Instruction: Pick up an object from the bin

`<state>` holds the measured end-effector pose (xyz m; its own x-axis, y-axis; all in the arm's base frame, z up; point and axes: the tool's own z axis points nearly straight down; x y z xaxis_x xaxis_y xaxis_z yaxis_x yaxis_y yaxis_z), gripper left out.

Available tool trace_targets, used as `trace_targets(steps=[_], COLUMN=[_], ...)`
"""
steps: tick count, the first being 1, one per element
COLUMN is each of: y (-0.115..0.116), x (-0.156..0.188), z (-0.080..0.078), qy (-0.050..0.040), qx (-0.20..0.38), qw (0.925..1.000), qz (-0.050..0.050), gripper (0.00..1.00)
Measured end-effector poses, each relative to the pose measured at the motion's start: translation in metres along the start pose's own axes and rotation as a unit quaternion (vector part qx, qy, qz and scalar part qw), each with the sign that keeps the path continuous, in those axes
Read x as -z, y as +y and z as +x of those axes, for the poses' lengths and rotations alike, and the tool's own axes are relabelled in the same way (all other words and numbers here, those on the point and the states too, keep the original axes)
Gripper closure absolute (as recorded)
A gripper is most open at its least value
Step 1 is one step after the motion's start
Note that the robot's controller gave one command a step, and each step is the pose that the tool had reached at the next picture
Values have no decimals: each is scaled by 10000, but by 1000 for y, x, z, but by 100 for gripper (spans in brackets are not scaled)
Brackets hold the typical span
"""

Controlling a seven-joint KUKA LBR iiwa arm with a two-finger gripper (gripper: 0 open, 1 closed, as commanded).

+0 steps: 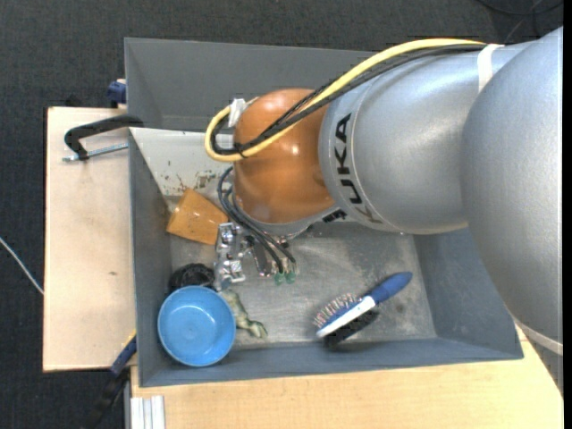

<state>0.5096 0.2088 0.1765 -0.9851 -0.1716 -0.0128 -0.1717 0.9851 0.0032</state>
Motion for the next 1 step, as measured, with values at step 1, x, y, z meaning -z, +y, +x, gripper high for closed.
trace_targets(steps=[1], y=[-10], x=[50], z=[-14], qy=[6], qx=[145], qw=[9999], qz=[5], gripper=[100])
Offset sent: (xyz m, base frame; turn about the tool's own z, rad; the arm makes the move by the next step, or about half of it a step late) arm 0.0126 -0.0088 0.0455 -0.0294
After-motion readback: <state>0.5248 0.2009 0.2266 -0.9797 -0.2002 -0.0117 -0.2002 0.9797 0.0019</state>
